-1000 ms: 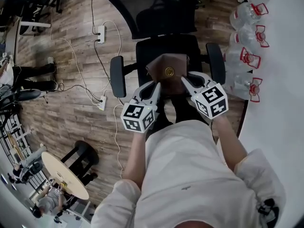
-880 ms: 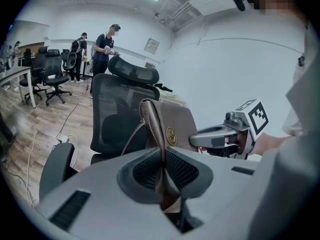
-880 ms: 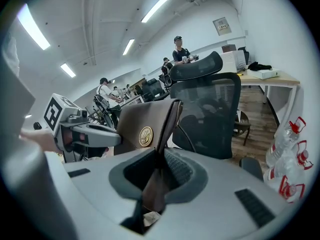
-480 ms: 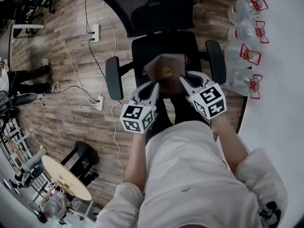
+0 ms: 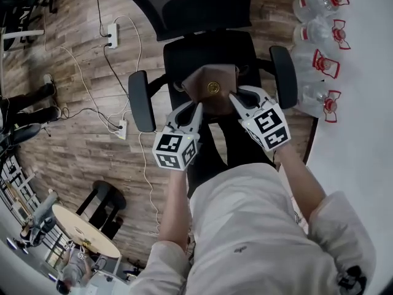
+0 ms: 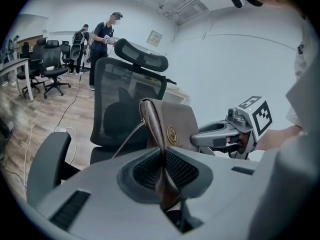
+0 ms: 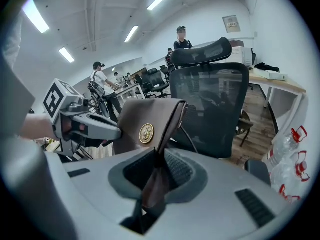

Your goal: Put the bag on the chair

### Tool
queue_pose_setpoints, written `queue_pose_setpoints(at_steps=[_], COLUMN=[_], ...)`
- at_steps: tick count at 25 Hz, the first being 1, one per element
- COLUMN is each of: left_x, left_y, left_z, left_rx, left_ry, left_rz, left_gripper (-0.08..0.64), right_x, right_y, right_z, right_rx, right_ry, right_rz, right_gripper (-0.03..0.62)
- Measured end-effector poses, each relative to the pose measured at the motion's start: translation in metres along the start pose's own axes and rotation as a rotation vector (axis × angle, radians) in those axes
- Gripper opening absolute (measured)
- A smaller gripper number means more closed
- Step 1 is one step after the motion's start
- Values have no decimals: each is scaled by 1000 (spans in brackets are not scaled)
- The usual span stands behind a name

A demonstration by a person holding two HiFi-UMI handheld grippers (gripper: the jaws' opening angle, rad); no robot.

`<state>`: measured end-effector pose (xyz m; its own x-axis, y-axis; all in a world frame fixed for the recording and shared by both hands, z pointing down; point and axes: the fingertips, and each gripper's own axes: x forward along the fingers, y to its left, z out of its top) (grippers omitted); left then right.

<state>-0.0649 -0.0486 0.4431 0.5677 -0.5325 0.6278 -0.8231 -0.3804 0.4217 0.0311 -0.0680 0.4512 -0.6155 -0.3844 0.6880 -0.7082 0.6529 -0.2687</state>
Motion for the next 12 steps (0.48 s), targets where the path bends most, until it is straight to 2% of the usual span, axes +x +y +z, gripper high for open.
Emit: queue_pose_setpoints(at_steps=[12], left_x=[29], left_y=[35], left_z=[-14], left_rx=[40], left_ry=[49], left_rz=[-29], left_gripper=[31], right_x=[39], right_y=[-7], right_z=[-12], right_rx=[-68], right_ry=[39], right_rz=[-26], right_gripper=[63])
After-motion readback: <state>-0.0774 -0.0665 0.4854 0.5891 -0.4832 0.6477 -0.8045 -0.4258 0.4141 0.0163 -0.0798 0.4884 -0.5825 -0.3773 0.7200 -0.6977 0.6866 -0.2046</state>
